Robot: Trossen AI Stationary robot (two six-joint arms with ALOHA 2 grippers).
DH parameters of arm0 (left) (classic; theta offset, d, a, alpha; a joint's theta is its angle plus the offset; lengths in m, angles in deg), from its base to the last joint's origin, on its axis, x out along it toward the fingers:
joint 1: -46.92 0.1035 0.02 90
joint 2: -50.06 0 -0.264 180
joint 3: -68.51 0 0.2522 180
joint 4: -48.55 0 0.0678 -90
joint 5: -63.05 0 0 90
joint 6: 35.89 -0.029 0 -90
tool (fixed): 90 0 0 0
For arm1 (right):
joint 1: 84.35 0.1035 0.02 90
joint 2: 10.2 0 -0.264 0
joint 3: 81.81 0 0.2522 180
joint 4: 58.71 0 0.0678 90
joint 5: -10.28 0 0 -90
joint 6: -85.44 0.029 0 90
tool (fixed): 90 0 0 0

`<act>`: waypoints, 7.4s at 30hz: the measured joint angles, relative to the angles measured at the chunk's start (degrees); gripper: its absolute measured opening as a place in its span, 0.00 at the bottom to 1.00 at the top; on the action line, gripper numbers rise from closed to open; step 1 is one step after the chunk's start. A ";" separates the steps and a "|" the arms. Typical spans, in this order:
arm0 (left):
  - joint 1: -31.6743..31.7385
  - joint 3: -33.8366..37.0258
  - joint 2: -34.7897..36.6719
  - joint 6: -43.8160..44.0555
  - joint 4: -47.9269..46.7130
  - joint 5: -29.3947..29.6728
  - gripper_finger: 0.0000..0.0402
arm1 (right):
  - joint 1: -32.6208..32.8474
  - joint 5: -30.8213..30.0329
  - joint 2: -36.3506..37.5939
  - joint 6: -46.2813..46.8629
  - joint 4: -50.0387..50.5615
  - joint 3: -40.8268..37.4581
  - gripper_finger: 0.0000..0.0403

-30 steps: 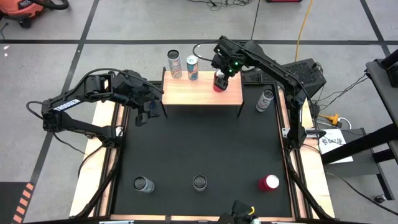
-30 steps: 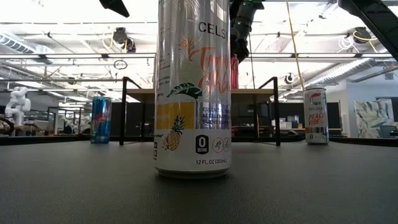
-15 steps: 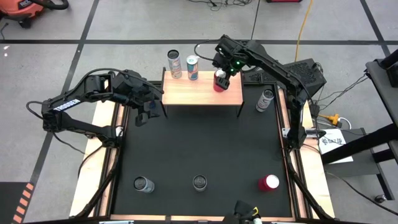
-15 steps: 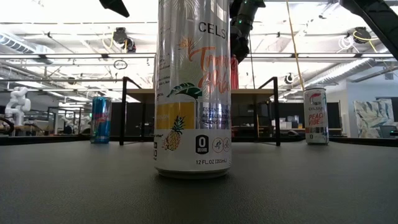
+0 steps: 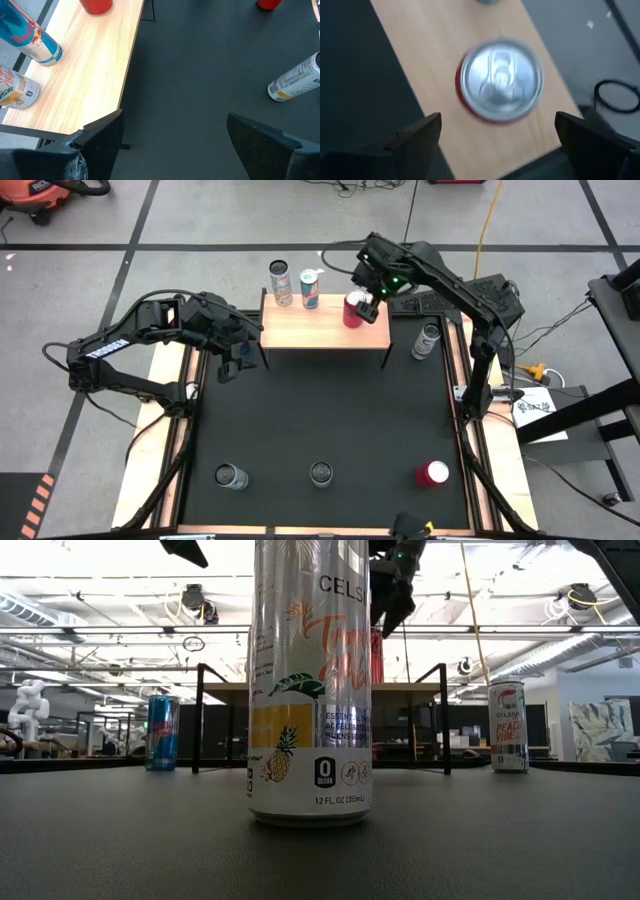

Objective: Place canned beverage on shelf
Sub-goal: Put the top white-pink soda can on the shelf

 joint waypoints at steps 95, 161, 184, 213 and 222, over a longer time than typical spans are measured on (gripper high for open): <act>-0.02 0.00 0.00 -0.20 -1.11 0.00 0.87 | -1.13 0.19 -6.64 6.91 -2.00 -0.04 0.24; -0.01 0.00 -0.02 -0.22 -1.18 0.00 0.87 | -0.11 7.54 -8.48 9.86 -13.81 -0.02 0.24; -0.02 0.00 -0.13 0.37 -2.49 -0.44 0.87 | 1.66 1.58 3.72 15.89 8.99 -0.02 0.24; -0.02 0.00 -0.13 0.38 -2.86 -1.03 0.87 | 1.86 -9.00 15.91 21.92 4.48 -0.02 0.24; -0.02 0.00 -0.13 0.35 -2.86 -1.03 0.87 | 1.77 -8.96 15.64 22.03 4.67 -0.02 0.24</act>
